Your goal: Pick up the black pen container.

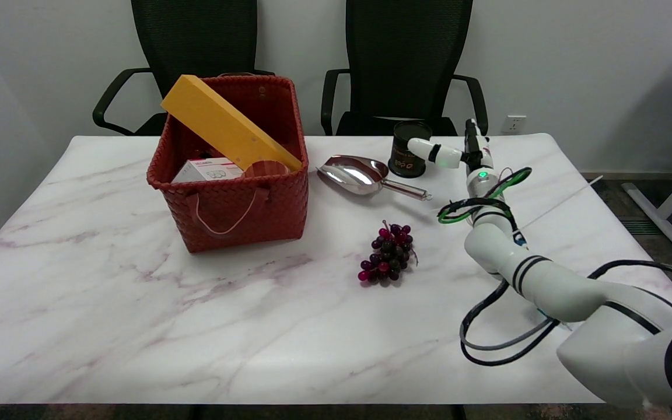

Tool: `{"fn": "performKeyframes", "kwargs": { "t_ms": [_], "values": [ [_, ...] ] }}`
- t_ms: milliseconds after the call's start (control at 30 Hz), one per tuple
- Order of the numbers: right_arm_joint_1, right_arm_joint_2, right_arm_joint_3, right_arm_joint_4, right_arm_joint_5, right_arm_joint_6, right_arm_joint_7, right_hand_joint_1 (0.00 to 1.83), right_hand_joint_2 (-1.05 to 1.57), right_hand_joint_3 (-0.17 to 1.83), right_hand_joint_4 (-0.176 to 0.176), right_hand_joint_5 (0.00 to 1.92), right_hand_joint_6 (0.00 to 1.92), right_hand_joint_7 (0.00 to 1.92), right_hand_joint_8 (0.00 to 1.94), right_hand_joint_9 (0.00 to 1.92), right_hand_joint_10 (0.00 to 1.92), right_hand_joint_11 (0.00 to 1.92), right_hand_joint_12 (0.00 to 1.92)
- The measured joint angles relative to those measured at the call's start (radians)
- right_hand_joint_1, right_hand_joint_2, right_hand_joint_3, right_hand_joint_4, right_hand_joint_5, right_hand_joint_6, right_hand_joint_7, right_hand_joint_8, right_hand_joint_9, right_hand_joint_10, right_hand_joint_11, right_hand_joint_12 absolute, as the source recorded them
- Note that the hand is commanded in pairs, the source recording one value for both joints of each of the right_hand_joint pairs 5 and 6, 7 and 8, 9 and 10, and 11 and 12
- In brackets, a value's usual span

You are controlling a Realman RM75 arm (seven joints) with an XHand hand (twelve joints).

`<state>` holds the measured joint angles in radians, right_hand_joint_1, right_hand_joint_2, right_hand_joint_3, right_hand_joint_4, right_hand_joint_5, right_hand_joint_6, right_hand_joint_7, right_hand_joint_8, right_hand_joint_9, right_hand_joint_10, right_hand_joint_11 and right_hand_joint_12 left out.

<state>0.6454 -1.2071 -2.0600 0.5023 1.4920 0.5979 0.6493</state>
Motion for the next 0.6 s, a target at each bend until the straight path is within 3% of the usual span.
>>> {"fn": "performKeyframes", "kwargs": {
  "t_ms": [600],
  "values": [
    [0.159, -0.065, -0.053, -0.191, 0.0, -0.097, -0.017, 1.08, 0.06, 0.46, 0.0, 0.0, 0.0, 0.0, 0.0, 0.0, 0.0, 0.0, 0.0]
  ]
}}
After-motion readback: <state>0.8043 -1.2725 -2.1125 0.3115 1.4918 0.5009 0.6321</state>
